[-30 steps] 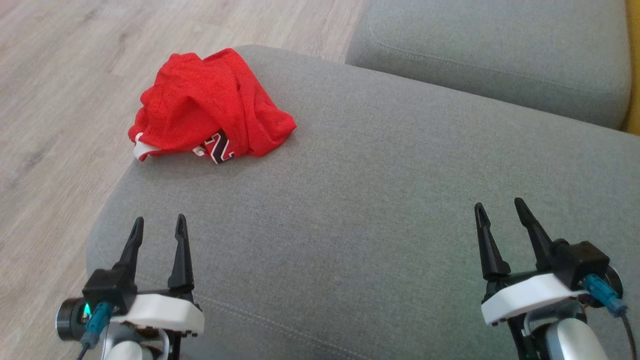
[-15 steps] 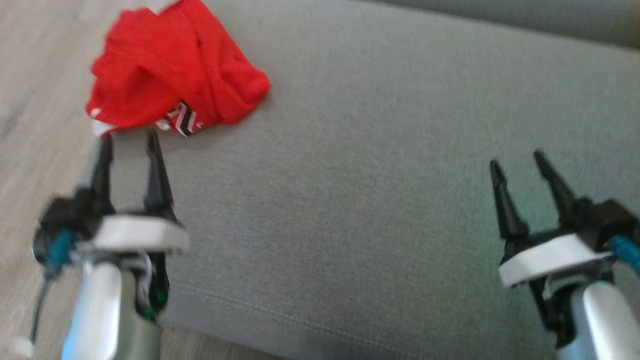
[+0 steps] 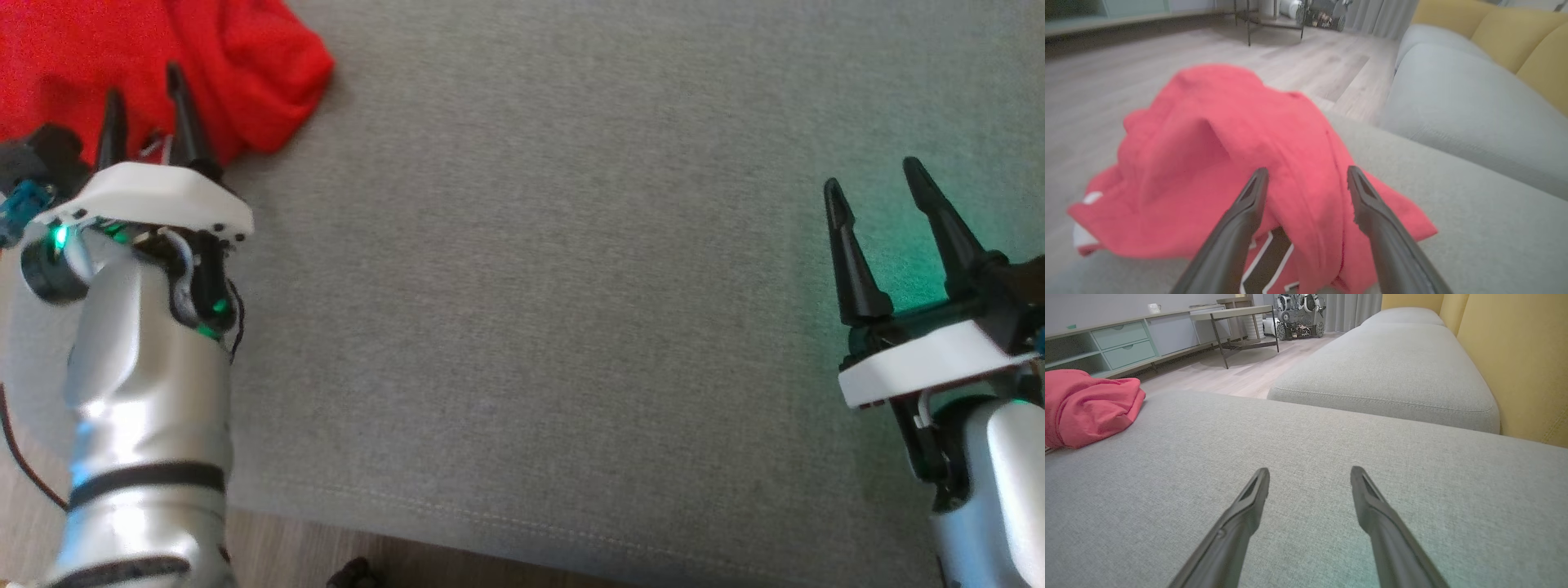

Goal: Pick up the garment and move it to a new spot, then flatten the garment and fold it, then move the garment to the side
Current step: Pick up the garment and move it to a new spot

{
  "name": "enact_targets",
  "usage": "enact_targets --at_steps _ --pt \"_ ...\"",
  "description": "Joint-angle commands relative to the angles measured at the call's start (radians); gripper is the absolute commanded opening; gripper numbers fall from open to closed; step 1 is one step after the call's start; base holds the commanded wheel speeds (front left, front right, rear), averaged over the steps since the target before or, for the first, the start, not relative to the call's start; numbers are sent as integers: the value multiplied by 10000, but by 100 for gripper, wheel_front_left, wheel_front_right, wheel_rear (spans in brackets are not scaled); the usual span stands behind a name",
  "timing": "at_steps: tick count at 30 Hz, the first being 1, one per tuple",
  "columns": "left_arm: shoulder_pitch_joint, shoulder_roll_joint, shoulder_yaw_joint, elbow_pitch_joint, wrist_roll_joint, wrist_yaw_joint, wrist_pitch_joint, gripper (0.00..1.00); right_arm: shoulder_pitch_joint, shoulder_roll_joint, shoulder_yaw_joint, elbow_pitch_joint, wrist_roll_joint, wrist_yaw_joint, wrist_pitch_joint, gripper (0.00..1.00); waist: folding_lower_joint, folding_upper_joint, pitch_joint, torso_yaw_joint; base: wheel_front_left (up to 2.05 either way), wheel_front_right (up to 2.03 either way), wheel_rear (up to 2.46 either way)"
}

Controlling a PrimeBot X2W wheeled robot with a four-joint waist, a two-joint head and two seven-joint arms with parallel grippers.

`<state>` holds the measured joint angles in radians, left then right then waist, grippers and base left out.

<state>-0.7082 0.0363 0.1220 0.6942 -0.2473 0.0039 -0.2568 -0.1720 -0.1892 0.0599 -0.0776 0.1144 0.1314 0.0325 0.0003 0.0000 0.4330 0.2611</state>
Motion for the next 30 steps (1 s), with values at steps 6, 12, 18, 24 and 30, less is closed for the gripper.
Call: enact_targets --at_steps 6,12,18,24,30 --pt "-1376 1014 808 2907 -427 243 112 100 -369 -42 507 -113 140 -7 -151 100 -3 0 281 -425 0 0 0" --pt "-2048 1409 622 3864 -231 51 -28 0 -349 81 423 193 241 -7 -319 100 -3 0 137 -464 0 0 0" --pt "-1493 1554 737 1051 348 49 -45 0 -236 271 300 390 265 -7 -488 100 -3 0 -436 -351 0 0 0" --pt "416 1072 863 -2339 1010 24 -47 0 21 647 224 760 306 -7 -773 100 -3 0 -1502 -401 0 0 0" --pt "3064 524 753 -4930 1413 49 -48 0 384 999 229 1130 372 -7 -980 100 -3 0 -2507 -582 0 0 0"
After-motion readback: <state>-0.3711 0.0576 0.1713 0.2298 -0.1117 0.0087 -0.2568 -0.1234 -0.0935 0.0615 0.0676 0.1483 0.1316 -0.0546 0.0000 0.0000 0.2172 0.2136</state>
